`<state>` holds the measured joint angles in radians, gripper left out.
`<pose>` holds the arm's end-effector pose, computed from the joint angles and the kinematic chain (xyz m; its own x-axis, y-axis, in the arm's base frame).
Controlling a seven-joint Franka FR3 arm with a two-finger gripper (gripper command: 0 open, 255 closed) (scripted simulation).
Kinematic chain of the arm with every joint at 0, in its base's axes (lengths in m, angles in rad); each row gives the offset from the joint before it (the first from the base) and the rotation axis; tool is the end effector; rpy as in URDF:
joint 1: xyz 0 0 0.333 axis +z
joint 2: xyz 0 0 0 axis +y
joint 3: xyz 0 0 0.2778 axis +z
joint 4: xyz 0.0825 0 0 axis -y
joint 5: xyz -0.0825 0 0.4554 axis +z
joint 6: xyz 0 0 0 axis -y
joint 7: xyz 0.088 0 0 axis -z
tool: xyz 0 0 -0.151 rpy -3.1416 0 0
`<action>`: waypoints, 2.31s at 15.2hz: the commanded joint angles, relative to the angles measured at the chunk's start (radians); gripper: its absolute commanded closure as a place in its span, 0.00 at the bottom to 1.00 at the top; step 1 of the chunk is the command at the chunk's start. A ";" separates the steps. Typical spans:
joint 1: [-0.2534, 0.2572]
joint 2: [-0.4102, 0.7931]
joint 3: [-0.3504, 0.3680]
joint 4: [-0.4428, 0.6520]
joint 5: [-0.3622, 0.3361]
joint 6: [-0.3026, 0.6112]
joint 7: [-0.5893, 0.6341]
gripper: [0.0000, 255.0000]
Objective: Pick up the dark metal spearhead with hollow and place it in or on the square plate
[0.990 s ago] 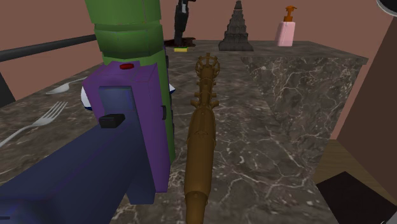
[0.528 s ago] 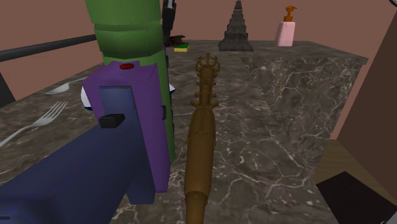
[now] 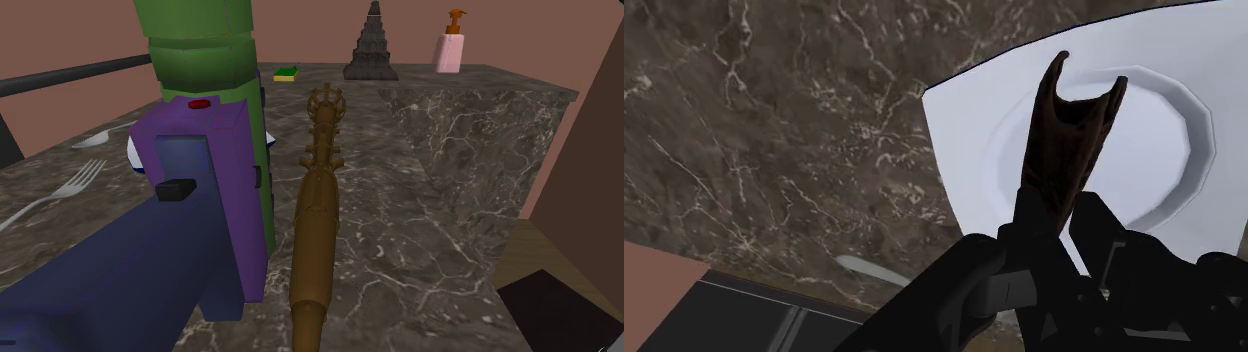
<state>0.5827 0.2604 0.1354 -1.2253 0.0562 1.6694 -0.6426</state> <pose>0.5381 0.4655 0.5707 0.2082 0.9570 0.2020 0.9747 -0.2201 0.0380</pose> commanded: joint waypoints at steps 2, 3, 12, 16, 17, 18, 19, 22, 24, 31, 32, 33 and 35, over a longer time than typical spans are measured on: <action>0.048 -0.002 0.022 -0.005 -0.019 0.009 0.070 1.00; 0.069 0.005 0.032 0.003 -0.028 0.009 0.100 1.00; 0.062 -0.039 0.030 -0.182 -0.018 0.151 0.088 1.00; 0.060 -0.049 0.030 -0.253 -0.015 0.211 0.083 1.00; 0.060 -0.049 0.030 -0.253 -0.015 0.211 0.083 1.00; 0.060 -0.049 0.030 -0.253 -0.015 0.211 0.083 1.00; 0.060 -0.049 0.030 -0.253 -0.015 0.211 0.083 1.00; 0.060 -0.049 0.030 -0.253 -0.015 0.211 0.083 1.00; 0.060 -0.049 0.030 -0.253 -0.015 0.211 0.083 1.00; 0.059 -0.053 0.030 -0.225 -0.015 0.180 0.083 0.00; 0.058 -0.056 0.029 -0.195 -0.014 0.147 0.083 0.00; 0.057 -0.057 0.029 -0.163 -0.014 0.114 0.083 0.00; 0.056 -0.056 0.028 -0.136 -0.014 0.087 0.084 0.00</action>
<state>0.6399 0.2086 0.1640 -1.3684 0.0408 1.7696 -0.5587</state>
